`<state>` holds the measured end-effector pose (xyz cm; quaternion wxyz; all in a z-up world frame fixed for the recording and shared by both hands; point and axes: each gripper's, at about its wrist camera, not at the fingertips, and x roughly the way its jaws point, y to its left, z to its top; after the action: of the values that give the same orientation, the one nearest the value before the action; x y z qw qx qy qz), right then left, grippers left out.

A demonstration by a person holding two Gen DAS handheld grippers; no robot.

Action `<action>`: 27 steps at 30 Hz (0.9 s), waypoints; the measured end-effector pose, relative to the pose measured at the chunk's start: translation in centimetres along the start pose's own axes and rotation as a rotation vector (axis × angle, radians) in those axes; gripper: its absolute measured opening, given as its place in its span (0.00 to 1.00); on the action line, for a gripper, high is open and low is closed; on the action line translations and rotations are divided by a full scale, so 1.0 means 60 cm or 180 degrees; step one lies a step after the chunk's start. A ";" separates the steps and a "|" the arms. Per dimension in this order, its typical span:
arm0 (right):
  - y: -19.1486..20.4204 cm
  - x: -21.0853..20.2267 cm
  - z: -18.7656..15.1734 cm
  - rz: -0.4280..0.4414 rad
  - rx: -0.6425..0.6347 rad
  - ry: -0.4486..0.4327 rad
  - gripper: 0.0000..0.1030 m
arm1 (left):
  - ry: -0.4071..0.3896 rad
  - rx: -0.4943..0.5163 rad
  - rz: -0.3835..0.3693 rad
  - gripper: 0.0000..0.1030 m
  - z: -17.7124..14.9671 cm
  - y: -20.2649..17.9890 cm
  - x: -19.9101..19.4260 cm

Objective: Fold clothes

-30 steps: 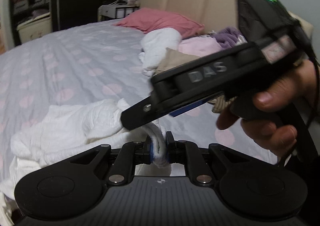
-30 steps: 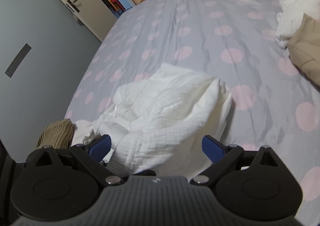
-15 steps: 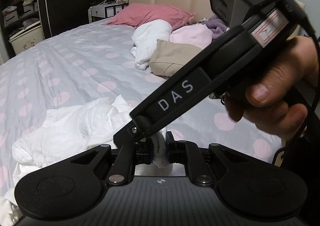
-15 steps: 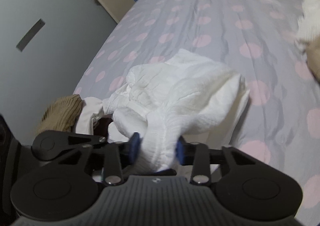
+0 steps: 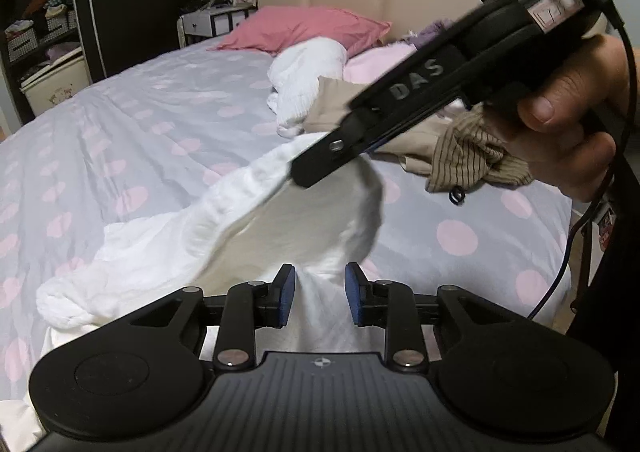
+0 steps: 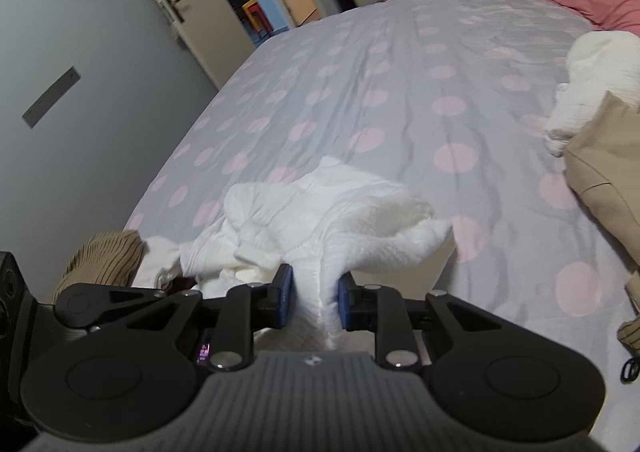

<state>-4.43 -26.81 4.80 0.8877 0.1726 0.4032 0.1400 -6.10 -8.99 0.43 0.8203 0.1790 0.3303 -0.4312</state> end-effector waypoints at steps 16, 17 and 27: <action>-0.004 -0.061 0.013 0.0145 0.0041 -0.0263 0.25 | 0.0089 0.0754 0.1062 0.42 -0.026 0.017 0.045; -0.004 -0.062 0.012 0.0152 0.0039 -0.0265 0.25 | 0.0124 0.0790 0.1108 0.42 -0.029 0.018 0.052; -0.004 -0.082 0.006 0.0258 0.0021 -0.0275 0.25 | 0.0105 0.1229 0.1527 0.42 -0.056 0.023 0.098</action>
<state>-7.23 -29.02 8.21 0.8973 0.1975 0.3576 0.1670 -3.87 -9.73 -6.07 0.8440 0.4114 0.2039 -0.2771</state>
